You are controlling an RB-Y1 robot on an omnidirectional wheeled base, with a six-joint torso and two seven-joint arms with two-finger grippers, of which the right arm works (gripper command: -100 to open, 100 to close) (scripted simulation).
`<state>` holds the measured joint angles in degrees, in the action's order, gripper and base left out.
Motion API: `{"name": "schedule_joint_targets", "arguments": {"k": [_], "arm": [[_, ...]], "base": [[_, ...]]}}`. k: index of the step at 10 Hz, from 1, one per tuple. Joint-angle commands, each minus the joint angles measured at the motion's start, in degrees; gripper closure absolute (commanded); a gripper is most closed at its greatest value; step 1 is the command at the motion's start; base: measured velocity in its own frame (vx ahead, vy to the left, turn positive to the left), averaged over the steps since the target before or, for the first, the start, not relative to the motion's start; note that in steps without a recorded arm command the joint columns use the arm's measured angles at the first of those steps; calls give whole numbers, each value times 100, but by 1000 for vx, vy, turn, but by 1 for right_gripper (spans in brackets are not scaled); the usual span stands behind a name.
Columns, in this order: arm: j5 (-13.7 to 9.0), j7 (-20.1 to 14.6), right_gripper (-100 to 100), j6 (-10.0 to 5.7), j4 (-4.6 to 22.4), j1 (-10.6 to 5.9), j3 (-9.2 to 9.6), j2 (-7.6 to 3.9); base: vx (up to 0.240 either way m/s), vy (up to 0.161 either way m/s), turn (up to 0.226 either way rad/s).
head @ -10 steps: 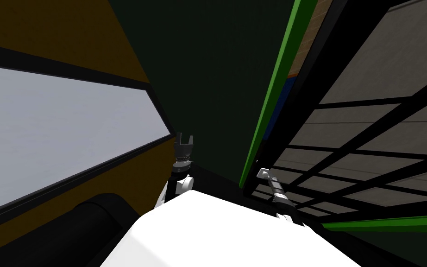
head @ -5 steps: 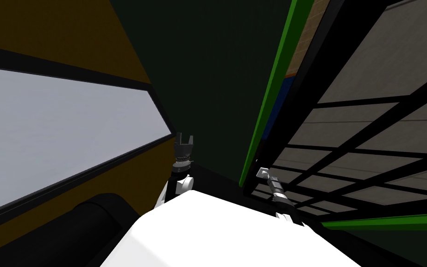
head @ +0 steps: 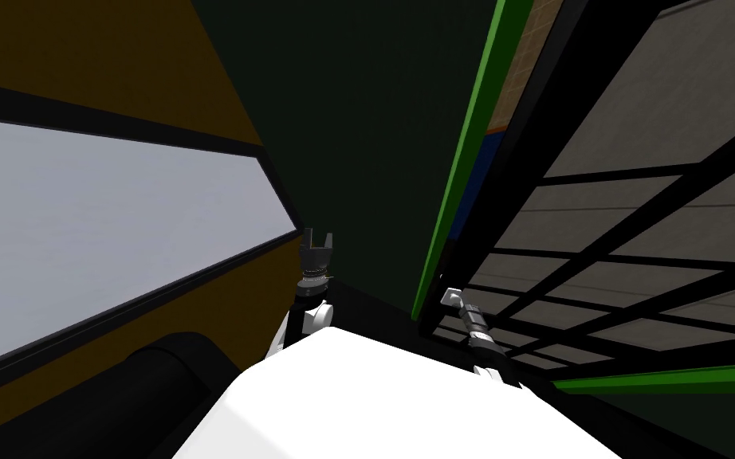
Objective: Pull the door open
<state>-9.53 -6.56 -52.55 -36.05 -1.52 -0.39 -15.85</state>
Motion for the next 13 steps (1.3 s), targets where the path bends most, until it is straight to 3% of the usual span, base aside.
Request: {"name": "schedule_joint_targets", "arguments": {"k": [1, 8, 10, 11, 13], "arm": [[-35, -263, 100, 11, -132, 15, 180, 80], [-387, -1204, 100, 20, -136, -14, 460, 23], [-387, -1222, 100, 20, -136, -14, 460, 23], [-540, -1435, -100, 46, -25, 10, 397, -40], [-640, -1689, -100, 53, -29, -4, 443, -29]], "base": [[-18, -5, 14], [-36, -17, 29], [-6, 0, 1], [-37, -40, 6], [-73, -34, 44]]}}
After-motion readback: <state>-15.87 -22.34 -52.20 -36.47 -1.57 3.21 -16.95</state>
